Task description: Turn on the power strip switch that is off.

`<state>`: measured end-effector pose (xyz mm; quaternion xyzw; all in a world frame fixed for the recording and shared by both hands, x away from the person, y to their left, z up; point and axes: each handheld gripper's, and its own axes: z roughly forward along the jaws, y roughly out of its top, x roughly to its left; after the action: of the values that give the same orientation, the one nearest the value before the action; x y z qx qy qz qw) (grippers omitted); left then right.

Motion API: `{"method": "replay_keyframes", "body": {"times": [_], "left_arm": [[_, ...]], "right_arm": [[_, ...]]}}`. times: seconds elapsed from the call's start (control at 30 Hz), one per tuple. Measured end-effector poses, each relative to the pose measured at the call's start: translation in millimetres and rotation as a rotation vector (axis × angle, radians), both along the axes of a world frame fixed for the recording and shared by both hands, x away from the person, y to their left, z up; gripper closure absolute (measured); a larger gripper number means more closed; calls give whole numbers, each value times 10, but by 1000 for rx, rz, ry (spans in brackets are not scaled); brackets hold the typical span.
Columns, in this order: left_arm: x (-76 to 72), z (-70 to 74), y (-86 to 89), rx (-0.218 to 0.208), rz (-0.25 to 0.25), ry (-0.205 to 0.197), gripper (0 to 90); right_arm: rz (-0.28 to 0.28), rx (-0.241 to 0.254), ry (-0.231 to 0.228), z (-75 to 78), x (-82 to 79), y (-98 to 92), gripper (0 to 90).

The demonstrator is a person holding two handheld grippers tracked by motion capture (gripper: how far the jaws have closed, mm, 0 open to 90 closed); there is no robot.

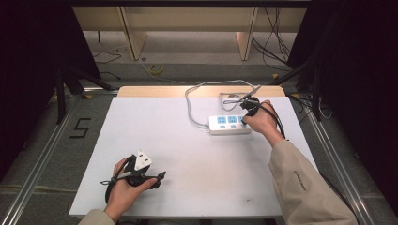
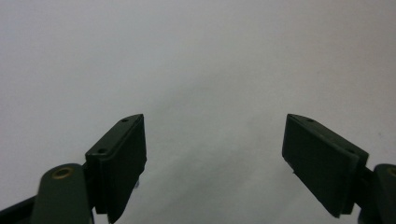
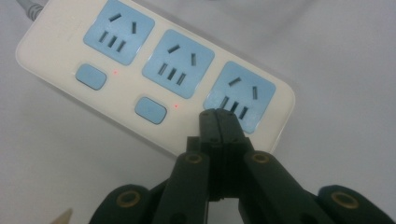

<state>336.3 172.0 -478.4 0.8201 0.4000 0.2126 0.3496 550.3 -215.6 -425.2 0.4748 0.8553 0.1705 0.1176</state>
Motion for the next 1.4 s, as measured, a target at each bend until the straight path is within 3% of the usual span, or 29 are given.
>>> {"method": "replay_keyframes", "body": {"times": [0.43,0.83,1.4], "left_arm": [[-3,-1,-1,0,3,3,216],[-7,-6,-4,-1,5,1,217],[-9,-8,-2,1,5,4,220]], "right_arm": [[14,28,-20,50,-125,-29,900],[9,80,-49,32,-326,-155,900],[19,115,-85,34,-615,-244,900]]}}
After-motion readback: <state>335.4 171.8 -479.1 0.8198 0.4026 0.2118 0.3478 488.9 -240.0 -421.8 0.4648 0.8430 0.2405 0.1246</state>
